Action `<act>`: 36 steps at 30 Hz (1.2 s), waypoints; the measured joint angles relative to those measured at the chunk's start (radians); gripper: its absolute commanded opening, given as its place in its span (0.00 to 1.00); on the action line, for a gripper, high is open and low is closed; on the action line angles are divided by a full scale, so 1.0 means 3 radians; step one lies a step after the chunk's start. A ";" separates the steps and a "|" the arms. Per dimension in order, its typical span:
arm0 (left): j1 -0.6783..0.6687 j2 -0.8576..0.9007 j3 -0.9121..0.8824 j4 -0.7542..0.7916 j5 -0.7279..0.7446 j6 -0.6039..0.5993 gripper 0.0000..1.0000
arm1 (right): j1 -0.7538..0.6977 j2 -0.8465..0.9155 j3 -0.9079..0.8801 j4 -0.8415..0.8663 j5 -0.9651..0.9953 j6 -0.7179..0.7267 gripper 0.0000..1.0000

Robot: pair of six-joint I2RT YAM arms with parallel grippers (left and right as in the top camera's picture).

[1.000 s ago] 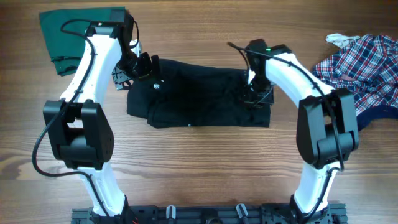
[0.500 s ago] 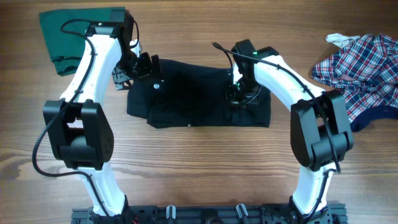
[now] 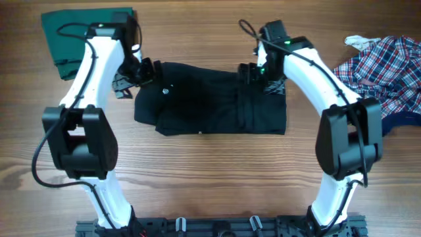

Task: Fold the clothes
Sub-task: 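Release and raise the right gripper away to the right side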

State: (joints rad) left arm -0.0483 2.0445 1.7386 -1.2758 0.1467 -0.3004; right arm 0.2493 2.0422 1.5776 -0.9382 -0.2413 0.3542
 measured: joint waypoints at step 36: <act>0.0496 0.0001 -0.1006 0.1609 0.0530 0.1088 1.00 | -0.1102 -0.0001 0.0000 -0.0510 -0.0654 -0.1385 1.00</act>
State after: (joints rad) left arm 0.1005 2.0449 1.4368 -0.7933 0.3058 0.0261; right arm -0.0814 2.0418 1.5776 -1.0912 -0.4374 -0.0612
